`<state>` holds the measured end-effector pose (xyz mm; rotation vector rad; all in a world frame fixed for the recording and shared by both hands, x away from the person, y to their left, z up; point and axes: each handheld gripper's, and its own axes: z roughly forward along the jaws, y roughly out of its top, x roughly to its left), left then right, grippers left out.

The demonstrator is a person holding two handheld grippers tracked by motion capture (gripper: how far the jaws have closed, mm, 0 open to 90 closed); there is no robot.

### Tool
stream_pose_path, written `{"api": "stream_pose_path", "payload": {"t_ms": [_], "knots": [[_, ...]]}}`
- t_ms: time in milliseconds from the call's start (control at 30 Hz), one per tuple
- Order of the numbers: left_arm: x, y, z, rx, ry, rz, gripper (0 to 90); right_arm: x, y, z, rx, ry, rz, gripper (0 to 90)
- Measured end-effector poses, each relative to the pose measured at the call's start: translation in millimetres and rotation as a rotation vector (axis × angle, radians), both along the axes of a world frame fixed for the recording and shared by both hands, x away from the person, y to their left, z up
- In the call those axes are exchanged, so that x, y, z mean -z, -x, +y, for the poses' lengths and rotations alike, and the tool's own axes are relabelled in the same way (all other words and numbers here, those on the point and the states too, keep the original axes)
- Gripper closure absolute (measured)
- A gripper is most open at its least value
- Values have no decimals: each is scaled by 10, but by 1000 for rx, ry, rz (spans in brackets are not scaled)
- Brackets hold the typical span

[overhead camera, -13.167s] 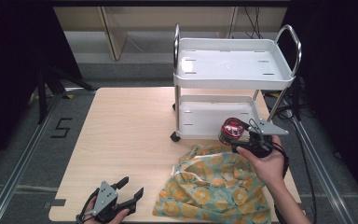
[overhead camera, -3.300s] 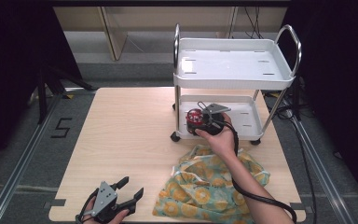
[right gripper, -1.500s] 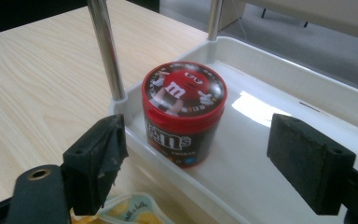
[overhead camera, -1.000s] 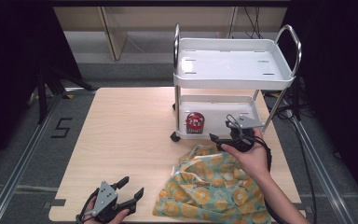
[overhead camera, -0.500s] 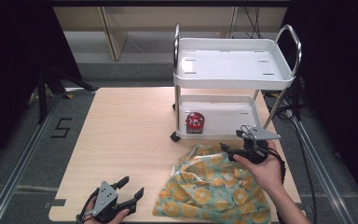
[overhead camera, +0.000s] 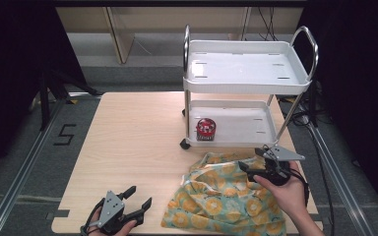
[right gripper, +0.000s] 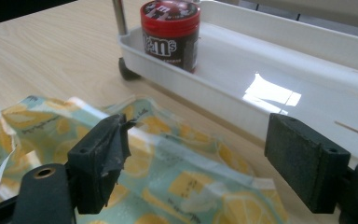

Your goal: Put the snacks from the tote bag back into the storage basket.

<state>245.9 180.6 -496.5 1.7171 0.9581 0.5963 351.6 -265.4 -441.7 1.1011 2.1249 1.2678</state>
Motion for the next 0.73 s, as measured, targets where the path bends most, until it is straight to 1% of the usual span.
{"api": "stream_pose_path", "payload": {"t_ms": [67, 100, 133, 167, 200, 233, 267, 300, 333, 367, 400, 433, 467, 533, 567, 600, 633, 667, 700, 733], "knots": [[0, 1, -3, 1, 0, 1, 326, 32, 31, -25, -12, -11, -1, 237], [0, 1, -3, 1, 0, 0, 326, 53, 44, -35, -6, -15, -12, 238], [0, 1, -3, 1, -1, 0, 326, 71, 50, -50, -17, -14, -11, 239], [-1, 2, -3, 1, -1, 1, 326, 97, 60, -52, -14, -29, -14, 242], [-1, 4, -4, 0, 1, 0, 326, 119, 65, -62, -18, -25, -23, 245], [-5, 7, -3, -1, -2, 1, 326, 129, 88, -67, -12, -35, -9, 249], [-7, 9, -3, -1, -4, 0, 326, 148, 84, -78, -19, -38, -21, 254], [-7, 6, -3, 6, -4, -6, 326, 153, 101, -83, -14, -33, -16, 261], [-9, 10, -5, 6, -3, -5, 326, 165, 90, -95, -23, -31, -41, 268], [-5, 5, -8, 11, 6, -11, 326, 172, 111, -89, -8, -46, -35, 275], [-8, 10, -8, 9, 3, -9, 326, 170, 115, -104, -12, -32, -39, 281], [-6, 8, -8, 9, 5, -9, 326, 181, 124, -99, -6, -47, -39, 284], [-8, 8, -6, 8, 0, -6, 326, 186, 115, -114, -17, -45, -55, 286], [-8, 6, -4, 7, -1, -5, 326, 192, 134, -117, 2, -51, -35, 287], [-9, 2, -1, 13, -7, -9, 326, 200, 115, -132, -15, -42, -47, 286], [-9, 8, -5, 4, 1, -3, 326, 207, 113, -137, -15, -41, -54, 286], [-9, 2, 0, 11, 3, -6, 326, 211, 113, -138, -15, -40, -54, 286], [-9, 0, 4, 11, 1, -8, 326, 209, 137, -126, 2, -54, -27, 286], [-3, 0, 0, 5, 12, -5, 326, 211, 141, -125, 6, -57, -25, 286], [-3, -1, 2, 6, 10, -5, 326, 214, 140, -126, -4, -53, -27, 285]]}}
